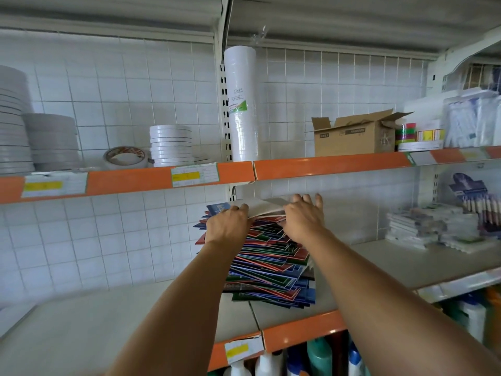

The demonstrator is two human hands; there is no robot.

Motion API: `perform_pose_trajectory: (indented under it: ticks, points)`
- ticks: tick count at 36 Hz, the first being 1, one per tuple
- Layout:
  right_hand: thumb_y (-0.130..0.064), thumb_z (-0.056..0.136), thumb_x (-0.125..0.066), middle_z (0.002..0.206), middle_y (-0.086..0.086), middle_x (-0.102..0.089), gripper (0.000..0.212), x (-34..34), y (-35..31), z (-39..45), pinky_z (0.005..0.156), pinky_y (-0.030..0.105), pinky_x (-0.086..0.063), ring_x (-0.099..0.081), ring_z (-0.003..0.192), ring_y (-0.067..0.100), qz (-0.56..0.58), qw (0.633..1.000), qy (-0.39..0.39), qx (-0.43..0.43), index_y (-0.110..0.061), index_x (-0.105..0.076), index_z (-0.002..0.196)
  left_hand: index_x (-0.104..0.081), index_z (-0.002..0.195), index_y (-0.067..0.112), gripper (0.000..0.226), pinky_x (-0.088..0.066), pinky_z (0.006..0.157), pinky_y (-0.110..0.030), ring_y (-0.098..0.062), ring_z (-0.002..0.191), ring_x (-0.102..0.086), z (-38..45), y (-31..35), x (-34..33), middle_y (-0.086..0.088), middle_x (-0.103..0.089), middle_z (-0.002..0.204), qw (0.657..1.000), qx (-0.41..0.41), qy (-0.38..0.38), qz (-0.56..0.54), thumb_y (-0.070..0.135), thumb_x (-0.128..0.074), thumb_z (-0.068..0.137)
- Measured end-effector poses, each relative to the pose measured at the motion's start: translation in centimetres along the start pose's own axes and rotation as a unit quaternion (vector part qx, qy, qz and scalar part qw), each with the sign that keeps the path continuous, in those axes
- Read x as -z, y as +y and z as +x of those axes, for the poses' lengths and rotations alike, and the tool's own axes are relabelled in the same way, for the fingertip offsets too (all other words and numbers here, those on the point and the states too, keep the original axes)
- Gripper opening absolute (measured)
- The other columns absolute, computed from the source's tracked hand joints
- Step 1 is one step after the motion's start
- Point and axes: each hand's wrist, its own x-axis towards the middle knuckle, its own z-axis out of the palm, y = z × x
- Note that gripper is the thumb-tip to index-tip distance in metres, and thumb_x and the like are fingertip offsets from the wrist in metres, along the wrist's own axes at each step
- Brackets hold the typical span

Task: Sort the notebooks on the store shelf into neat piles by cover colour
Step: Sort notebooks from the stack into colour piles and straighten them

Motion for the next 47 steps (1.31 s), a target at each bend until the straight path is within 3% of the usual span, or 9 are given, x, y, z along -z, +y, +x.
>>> perform_pose_trajectory:
  ticks: [3, 7, 11, 13, 17, 20, 29, 34, 47]
  points:
    - [-0.029, 0.091, -0.06, 0.129, 0.004, -0.051, 0.033, 0.1, -0.1, 0.0, 0.107, 0.041, -0.026, -0.041, 0.122, 0.024, -0.009, 1.0, 0.024, 0.015, -0.016, -0.059, 0.122, -0.042, 0.124, 0.014, 0.023, -0.048, 0.072, -0.037, -0.028, 0.096, -0.063, -0.2, 0.0, 0.0, -0.008, -0.061, 0.115, 1.0, 0.016, -0.003, -0.005, 0.02, -0.032, 0.104]
    - [-0.006, 0.087, -0.06, 0.125, 0.005, -0.055, 0.041, 0.6, -0.4, -0.2, 0.098, 0.035, -0.042, -0.049, 0.117, 0.023, -0.008, 0.998, 0.046, 0.051, -0.011, -0.051, 0.127, -0.041, 0.128, 0.013, 0.029, -0.05, 0.073, -0.038, -0.029, 0.095, -0.063, -0.5, 0.1, 0.2, -0.011, -0.062, 0.113, 0.999, 0.036, -0.01, -0.011, 0.011, -0.039, 0.099]
    - [0.004, 0.086, -0.057, 0.115, 0.008, -0.061, 0.047, 1.2, -0.2, -0.4, 0.086, 0.035, -0.05, -0.059, 0.104, 0.024, 0.016, 0.999, 0.007, 0.051, -0.009, -0.047, 0.13, -0.04, 0.129, 0.012, 0.034, -0.051, 0.074, -0.039, -0.03, 0.095, -0.063, -0.9, -0.3, 0.3, -0.013, -0.062, 0.111, 0.997, 0.069, -0.005, -0.026, 0.006, -0.042, 0.096]
    - [0.005, 0.089, -0.05, 0.113, 0.008, -0.063, 0.047, 1.6, 0.0, -0.6, 0.085, 0.036, -0.05, -0.06, 0.102, 0.025, 0.008, 0.997, -0.013, 0.073, -0.012, -0.046, 0.133, -0.037, 0.13, 0.012, 0.036, -0.048, 0.07, -0.038, -0.031, 0.092, -0.063, -1.2, -0.4, 0.3, -0.013, -0.062, 0.11, 0.997, 0.072, 0.001, -0.03, 0.003, -0.04, 0.096]
    - [0.005, 0.093, -0.041, 0.138, 0.013, -0.052, 0.055, 2.2, 0.4, -1.3, 0.104, 0.041, -0.042, -0.052, 0.123, 0.03, -0.02, 0.993, -0.04, 0.112, -0.019, -0.043, 0.142, -0.037, 0.13, 0.014, 0.036, -0.044, 0.066, -0.037, -0.033, 0.091, -0.063, -1.7, -0.7, 0.3, -0.014, -0.062, 0.109, 0.996, 0.081, 0.013, -0.03, 0.001, -0.039, 0.096]
    - [0.005, 0.093, -0.041, 0.14, 0.013, -0.05, 0.054, 2.5, 0.7, -1.6, 0.108, 0.042, -0.039, -0.05, 0.125, 0.03, -0.016, 0.991, -0.051, 0.119, -0.019, -0.043, 0.142, -0.038, 0.13, 0.015, 0.038, -0.041, 0.065, -0.035, -0.032, 0.092, -0.062, -2.1, -1.0, 0.3, -0.012, -0.063, 0.11, 0.995, 0.095, 0.019, -0.036, -0.001, -0.04, 0.095]
    - [0.009, 0.091, -0.04, 0.109, 0.013, -0.064, 0.044, 3.3, 0.6, -2.7, 0.092, 0.041, -0.05, -0.062, 0.097, 0.028, 0.008, 0.99, 0.009, 0.141, -0.011, -0.053, 0.128, -0.044, 0.129, 0.015, 0.042, -0.04, 0.066, -0.033, -0.03, 0.094, -0.06, -3.7, -1.9, 0.8, -0.009, -0.062, 0.109, 0.988, 0.121, 0.042, -0.084, -0.004, -0.044, 0.092]
    - [0.007, 0.095, -0.038, 0.126, 0.017, -0.059, 0.056, 3.9, -0.4, -3.7, 0.097, 0.046, -0.047, -0.06, 0.107, 0.033, 0.028, 0.981, 0.042, 0.187, -0.018, -0.035, 0.145, -0.044, 0.132, 0.013, 0.049, -0.042, 0.07, -0.035, -0.032, 0.098, -0.059, -5.6, -2.4, 1.8, -0.013, -0.062, 0.113, 0.984, 0.151, 0.039, -0.082, -0.009, -0.047, 0.088]
    - [0.006, 0.091, -0.041, 0.141, 0.012, -0.045, 0.057, 4.9, -7.6, -6.3, 0.094, 0.042, -0.047, -0.05, 0.122, 0.032, 0.057, 0.946, 0.089, 0.308, -0.018, -0.036, 0.143, -0.047, 0.131, 0.013, 0.049, -0.04, 0.069, -0.036, -0.038, 0.098, -0.058, -13.5, -7.6, 2.7, -0.017, -0.062, 0.109, 0.958, 0.279, 0.059, -0.036, -0.008, -0.034, 0.089]
